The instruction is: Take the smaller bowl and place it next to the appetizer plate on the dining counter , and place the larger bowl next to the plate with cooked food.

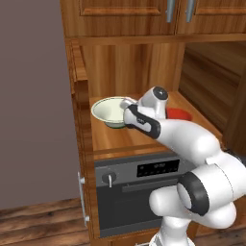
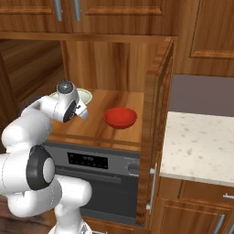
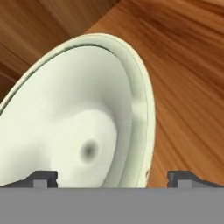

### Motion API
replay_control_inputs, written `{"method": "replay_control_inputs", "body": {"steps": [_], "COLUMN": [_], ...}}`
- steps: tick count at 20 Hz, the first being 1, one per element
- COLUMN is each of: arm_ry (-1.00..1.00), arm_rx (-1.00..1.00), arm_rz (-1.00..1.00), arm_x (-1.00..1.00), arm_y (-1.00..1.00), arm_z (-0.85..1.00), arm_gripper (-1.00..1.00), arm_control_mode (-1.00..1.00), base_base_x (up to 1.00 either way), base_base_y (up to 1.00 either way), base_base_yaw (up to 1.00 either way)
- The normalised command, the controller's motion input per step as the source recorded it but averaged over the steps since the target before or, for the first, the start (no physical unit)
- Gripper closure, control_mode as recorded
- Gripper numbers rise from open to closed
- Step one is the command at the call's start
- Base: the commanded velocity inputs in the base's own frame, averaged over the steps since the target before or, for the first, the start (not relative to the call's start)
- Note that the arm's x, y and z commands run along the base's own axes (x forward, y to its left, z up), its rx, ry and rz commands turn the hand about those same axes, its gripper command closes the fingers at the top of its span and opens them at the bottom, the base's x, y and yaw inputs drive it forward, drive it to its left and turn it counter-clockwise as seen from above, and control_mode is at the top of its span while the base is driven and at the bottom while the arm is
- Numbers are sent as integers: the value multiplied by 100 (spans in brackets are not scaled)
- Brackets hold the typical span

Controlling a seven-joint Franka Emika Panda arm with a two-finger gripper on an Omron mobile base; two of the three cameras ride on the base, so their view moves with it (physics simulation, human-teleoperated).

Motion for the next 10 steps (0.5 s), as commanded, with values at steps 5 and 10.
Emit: {"method": "replay_control_inputs", "body": {"steps": [5,10], "arm_ry": [3,-1], "arm_rx": [0,0], "arm_rz": [0,0], "arm_x": [31,6], "arm_y": [9,0], "arm_z": [-11,0], "arm_gripper": [100,100], "arm_control_mode": [-100,-100], "base_base_x": [0,0], "base_base_y": [0,0], "base_base_yaw": [0,0]}}
